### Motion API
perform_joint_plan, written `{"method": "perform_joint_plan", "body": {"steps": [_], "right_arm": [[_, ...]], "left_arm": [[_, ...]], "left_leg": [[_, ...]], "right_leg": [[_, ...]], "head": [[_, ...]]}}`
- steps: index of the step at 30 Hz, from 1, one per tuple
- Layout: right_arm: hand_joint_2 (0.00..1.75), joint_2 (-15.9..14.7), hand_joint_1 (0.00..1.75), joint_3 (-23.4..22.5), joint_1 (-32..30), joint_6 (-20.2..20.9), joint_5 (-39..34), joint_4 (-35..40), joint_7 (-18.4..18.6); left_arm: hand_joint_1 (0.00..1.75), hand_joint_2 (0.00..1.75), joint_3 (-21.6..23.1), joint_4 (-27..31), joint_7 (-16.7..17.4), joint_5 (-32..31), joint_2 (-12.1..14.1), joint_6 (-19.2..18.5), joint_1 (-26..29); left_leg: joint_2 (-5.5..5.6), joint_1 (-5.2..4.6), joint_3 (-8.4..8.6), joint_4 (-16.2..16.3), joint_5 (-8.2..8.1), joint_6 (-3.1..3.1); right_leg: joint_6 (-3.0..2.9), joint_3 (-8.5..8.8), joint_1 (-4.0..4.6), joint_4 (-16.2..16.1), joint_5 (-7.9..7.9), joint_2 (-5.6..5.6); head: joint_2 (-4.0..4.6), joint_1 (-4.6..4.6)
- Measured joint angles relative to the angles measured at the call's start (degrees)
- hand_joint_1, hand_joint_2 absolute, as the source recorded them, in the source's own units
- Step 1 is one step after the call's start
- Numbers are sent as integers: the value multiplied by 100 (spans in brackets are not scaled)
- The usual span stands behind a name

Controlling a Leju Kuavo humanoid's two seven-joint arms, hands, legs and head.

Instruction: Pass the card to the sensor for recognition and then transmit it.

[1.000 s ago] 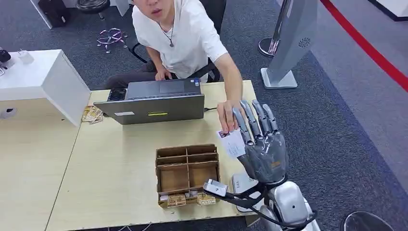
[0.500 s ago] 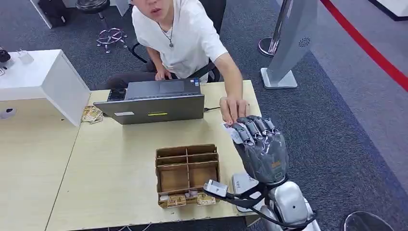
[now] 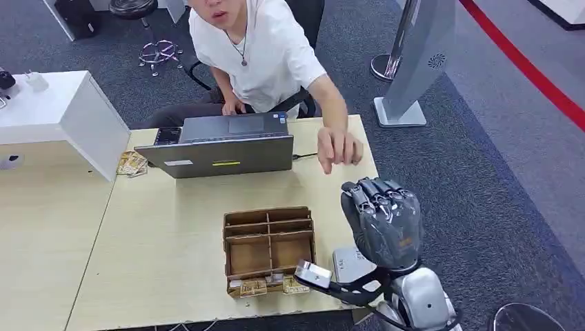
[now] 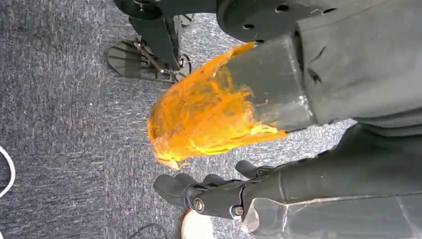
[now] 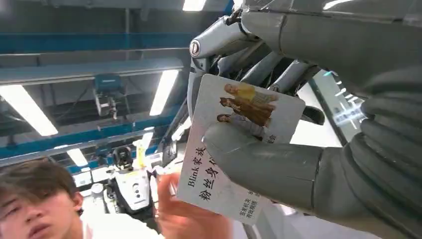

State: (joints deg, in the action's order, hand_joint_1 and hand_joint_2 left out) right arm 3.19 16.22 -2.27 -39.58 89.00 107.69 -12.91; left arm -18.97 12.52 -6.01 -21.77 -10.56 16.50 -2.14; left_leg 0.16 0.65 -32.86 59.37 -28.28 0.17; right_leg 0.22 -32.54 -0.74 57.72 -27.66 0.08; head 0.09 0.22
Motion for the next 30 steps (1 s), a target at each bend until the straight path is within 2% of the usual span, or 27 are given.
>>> {"method": "perform_joint_plan", "body": {"steps": [3,6,7,10,13,15,20,23,26,30], "right_arm": [[175,0,175,59,-120,2,0,144,276],[175,-18,175,225,-275,2,-51,243,708],[175,-28,175,278,-333,0,-200,253,713],[175,-28,175,286,-572,2,-827,253,283],[175,115,175,70,-849,0,-1562,168,-413],[175,199,175,-74,-1017,2,-1890,68,-579],[175,286,175,-313,-1321,0,-2464,-173,-571],[175,286,175,-391,-1435,0,-3030,-407,-404],[175,286,175,-485,-1521,0,-3544,-662,-389],[175,284,175,-582,-1563,0,-3770,-910,-405]], "left_arm": [[0,0,-4,0,-11,0,-7,11,-1],[0,0,-17,0,-20,-4,-9,15,0],[0,0,-26,0,-18,-9,-9,20,0],[0,0,-83,0,-11,-22,-11,37,2],[0,0,-129,0,61,-35,-15,70,3],[0,0,-164,0,68,-44,-17,98,8],[0,0,-245,0,109,-77,-17,118,10],[0,0,-280,0,111,-87,-17,144,18],[0,0,-310,0,111,-103,-11,157,33],[0,0,-352,0,111,-103,-11,166,42]], "left_leg": [[0,0,0,0,0,0],[0,0,0,-1,0,0],[0,1,0,-1,0,0],[2,0,-2,-1,-1,0],[2,0,-3,-1,-1,0],[4,0,-4,-2,-1,0],[3,0,-4,-2,-1,0],[3,0,-4,-1,-1,0],[3,0,-3,-2,-1,0],[3,1,-3,-1,-1,0]], "right_leg": [[0,0,0,0,0,0],[0,0,0,0,0,0],[0,-1,0,0,-1,0],[0,-3,0,0,-1,0],[0,-2,0,0,-2,1],[0,-3,0,0,-2,1],[1,-2,0,-1,-2,0],[0,-2,0,-1,-1,0],[0,-2,0,-1,-1,0],[0,-3,0,-1,-1,0]], "head": [[0,0],[0,0],[0,0],[0,0],[0,2],[0,0],[0,0],[0,0],[0,0],[0,0]]}}
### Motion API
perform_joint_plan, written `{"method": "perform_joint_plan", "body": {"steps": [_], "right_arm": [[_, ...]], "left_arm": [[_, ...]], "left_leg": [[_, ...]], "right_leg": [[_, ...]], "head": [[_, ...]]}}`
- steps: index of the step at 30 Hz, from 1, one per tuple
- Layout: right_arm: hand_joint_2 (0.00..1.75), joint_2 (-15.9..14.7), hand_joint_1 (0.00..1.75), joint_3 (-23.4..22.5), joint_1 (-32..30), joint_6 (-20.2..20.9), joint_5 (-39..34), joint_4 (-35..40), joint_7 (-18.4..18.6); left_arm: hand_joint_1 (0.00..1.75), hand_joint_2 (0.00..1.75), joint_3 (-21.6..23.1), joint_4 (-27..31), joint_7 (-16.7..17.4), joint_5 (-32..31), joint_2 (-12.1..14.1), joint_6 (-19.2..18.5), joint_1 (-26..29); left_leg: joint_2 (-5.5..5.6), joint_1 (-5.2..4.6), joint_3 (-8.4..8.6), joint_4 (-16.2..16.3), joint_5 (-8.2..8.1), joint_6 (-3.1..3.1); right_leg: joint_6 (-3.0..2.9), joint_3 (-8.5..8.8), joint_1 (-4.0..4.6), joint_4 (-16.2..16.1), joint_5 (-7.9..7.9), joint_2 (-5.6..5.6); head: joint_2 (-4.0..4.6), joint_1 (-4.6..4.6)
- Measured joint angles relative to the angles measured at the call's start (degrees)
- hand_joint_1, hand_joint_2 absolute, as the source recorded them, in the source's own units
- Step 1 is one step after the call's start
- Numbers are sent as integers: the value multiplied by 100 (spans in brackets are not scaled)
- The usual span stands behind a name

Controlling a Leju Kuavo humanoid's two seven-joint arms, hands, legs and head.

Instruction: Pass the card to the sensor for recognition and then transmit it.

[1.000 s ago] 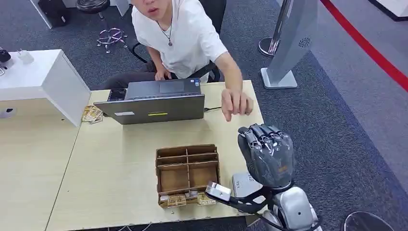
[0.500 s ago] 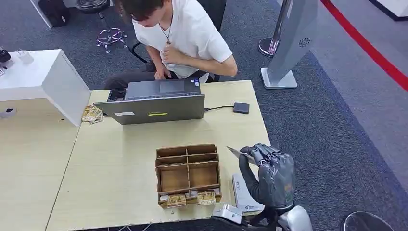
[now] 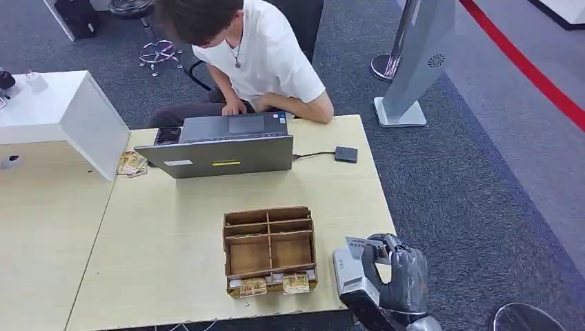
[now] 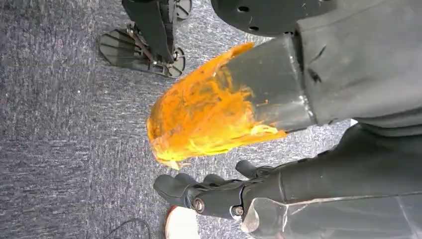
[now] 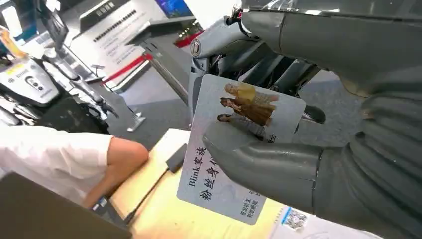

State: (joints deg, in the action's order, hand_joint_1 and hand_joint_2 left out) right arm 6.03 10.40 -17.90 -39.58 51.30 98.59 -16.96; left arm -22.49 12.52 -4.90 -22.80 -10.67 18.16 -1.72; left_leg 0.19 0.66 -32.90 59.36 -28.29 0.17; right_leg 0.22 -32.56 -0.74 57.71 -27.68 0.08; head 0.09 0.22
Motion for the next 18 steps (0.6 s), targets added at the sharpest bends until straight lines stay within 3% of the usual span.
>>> {"method": "perform_joint_plan", "body": {"steps": [6,10,14,18], "right_arm": [[175,0,175,-52,-23,0,-24,-170,0],[175,0,175,-68,-21,26,-422,-282,9],[175,0,175,-153,-19,376,-1362,-492,-280],[175,2,175,-267,-15,695,-1744,-645,-415]], "left_arm": [[0,0,-37,0,0,0,4,4,11],[0,0,-52,0,11,-2,4,28,18],[0,0,-83,0,22,-42,7,37,22],[0,0,-92,0,-11,-103,2,37,28]], "left_leg": [[-1,0,0,0,0,0],[-1,0,0,0,0,0],[0,-1,0,0,0,0],[0,-1,0,0,0,0]], "right_leg": [[0,0,0,0,0,0],[0,0,0,0,0,0],[0,1,-1,0,0,0],[0,0,-1,0,0,0]], "head": [[0,0],[0,0],[0,0],[0,0]]}}
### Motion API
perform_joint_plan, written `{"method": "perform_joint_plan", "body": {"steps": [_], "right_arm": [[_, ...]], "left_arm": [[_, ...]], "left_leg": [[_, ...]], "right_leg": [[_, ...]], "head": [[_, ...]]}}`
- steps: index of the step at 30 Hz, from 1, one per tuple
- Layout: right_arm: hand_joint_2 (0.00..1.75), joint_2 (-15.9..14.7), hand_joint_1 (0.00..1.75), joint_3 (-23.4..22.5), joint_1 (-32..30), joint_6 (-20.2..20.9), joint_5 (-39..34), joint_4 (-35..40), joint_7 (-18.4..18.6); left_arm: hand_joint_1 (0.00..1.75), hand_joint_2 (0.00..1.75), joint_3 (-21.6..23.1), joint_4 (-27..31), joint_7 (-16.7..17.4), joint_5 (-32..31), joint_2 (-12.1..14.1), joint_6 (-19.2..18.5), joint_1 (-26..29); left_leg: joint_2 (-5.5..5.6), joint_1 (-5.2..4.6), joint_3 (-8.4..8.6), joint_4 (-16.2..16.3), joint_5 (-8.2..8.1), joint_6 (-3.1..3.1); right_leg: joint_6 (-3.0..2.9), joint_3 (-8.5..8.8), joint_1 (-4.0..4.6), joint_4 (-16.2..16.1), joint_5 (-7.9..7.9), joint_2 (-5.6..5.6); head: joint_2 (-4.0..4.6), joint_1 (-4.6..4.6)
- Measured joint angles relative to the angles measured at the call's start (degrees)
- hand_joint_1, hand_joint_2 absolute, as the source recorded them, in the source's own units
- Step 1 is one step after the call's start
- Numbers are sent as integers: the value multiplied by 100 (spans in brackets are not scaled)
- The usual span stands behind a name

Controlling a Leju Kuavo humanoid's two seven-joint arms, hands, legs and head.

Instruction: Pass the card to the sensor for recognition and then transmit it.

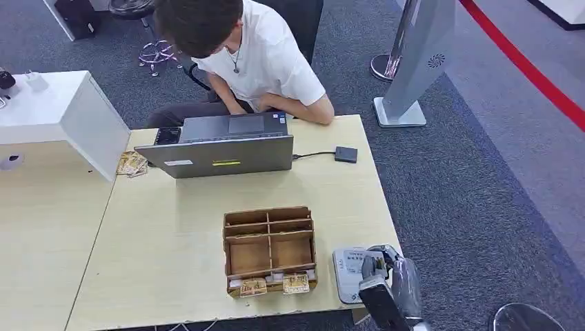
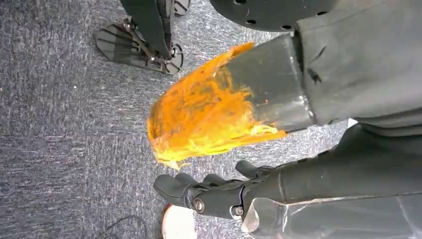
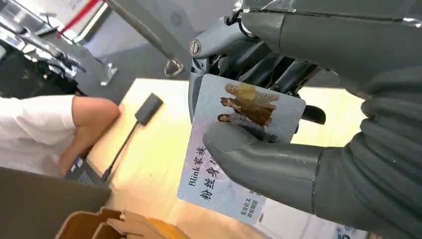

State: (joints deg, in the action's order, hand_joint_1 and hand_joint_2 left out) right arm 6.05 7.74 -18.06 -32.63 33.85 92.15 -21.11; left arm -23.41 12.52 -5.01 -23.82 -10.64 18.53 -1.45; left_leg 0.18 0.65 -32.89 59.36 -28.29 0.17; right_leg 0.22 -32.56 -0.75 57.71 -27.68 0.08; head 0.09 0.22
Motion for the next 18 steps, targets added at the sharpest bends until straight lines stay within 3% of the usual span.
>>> {"method": "perform_joint_plan", "body": {"steps": [9,18], "right_arm": [[175,44,175,-210,67,638,-561,-337,-208],[175,105,175,-319,137,745,-647,-658,-256]], "left_arm": [[0,0,-92,0,-41,-35,-9,-2,-1],[0,0,-129,0,-63,-103,-20,-17,0]], "left_leg": [[0,0,1,0,0,0],[0,0,0,0,0,0]], "right_leg": [[0,0,0,0,0,0],[0,0,0,0,0,0]], "head": [[0,0],[0,0]]}}
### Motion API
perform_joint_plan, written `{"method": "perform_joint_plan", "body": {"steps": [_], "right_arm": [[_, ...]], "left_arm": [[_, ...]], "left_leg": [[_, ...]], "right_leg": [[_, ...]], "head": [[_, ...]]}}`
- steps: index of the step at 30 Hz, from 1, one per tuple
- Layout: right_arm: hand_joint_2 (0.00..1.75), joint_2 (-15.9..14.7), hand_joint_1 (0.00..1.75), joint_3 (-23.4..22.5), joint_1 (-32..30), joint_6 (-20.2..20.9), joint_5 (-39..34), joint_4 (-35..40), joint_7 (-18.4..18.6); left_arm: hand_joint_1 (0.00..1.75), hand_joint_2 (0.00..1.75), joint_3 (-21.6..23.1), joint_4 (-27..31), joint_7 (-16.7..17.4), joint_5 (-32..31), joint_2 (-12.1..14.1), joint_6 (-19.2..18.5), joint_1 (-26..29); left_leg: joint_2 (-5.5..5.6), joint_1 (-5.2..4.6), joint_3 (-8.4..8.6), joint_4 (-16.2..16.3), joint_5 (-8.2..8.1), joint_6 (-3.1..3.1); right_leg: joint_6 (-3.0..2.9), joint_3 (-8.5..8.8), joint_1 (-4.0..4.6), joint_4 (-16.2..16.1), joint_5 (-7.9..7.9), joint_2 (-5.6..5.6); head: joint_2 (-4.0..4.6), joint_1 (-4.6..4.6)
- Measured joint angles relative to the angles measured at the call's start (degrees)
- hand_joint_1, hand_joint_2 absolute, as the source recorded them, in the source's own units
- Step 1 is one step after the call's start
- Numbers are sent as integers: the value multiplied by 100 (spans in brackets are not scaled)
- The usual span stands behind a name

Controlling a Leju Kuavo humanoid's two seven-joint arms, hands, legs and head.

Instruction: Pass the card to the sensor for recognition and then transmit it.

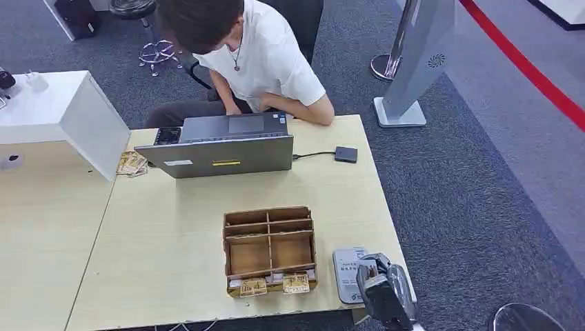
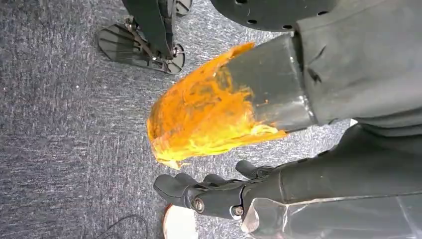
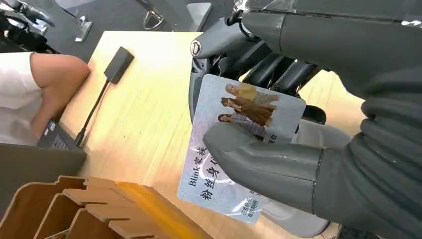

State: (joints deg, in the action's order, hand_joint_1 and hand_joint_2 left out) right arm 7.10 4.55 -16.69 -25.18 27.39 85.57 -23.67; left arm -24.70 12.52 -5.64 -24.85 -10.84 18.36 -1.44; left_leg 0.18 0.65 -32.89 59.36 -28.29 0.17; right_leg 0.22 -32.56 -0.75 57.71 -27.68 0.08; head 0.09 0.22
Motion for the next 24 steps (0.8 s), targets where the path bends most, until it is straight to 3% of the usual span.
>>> {"method": "perform_joint_plan", "body": {"steps": [17,24], "right_arm": [[175,15,175,-199,185,-188,328,-582,81],[175,26,175,-253,306,-677,1086,-878,310]], "left_arm": [[0,0,-4,0,26,-35,-28,0,2],[0,0,-4,0,30,-103,-33,0,-1]], "left_leg": [[0,0,0,0,0,0],[0,0,1,0,0,0]], "right_leg": [[0,0,0,0,0,0],[0,0,0,0,0,0]], "head": [[0,0],[0,0]]}}
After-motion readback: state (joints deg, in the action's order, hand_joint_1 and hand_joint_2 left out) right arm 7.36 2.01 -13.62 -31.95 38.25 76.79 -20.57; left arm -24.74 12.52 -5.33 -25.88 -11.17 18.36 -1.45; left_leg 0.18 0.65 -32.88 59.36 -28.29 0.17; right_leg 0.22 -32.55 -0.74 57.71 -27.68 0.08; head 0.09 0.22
